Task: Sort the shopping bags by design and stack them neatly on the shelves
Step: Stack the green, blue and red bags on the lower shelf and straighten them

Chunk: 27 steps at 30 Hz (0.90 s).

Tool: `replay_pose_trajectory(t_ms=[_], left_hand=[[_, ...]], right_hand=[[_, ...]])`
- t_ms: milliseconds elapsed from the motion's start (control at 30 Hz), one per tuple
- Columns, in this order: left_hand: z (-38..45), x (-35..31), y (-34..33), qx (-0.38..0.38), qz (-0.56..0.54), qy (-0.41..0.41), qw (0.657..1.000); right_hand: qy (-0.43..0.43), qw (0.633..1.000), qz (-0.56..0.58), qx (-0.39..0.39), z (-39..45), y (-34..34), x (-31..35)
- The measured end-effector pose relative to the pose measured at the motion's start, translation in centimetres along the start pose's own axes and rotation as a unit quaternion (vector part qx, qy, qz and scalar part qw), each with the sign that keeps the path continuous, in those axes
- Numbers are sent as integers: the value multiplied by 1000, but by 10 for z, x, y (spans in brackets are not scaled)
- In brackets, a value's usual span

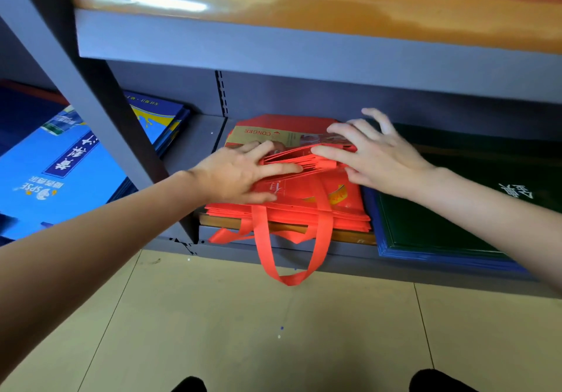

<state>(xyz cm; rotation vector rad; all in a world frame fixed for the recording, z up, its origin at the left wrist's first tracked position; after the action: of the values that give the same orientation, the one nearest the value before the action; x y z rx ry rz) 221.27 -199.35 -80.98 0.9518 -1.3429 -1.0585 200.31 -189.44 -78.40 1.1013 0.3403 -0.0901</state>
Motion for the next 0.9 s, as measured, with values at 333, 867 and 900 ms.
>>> replay_pose_trajectory(t_ms=[333, 867, 900], left_hand=[[6, 25, 24, 99, -18, 128, 987], [7, 26, 22, 123, -41, 132, 983], [7, 29, 23, 119, -42, 136, 983]], right_hand=[[119, 991, 27, -64, -46, -7, 40], [-228, 932, 277, 58, -32, -7, 45], [-269, 915, 296, 58, -31, -2, 43]])
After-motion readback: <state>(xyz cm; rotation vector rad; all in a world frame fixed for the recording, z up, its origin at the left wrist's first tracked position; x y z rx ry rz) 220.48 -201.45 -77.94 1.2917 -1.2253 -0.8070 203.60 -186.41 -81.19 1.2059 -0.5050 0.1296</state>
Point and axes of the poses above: each hand's wrist, its own z-axis towards the middle knuckle, its own y-axis out of the back of the hand, x = y × z, the point moved 3 cm from there along z, towards the middle knuckle, and after that the axes turned 15 degrees about -y, right-handed, at the moved point
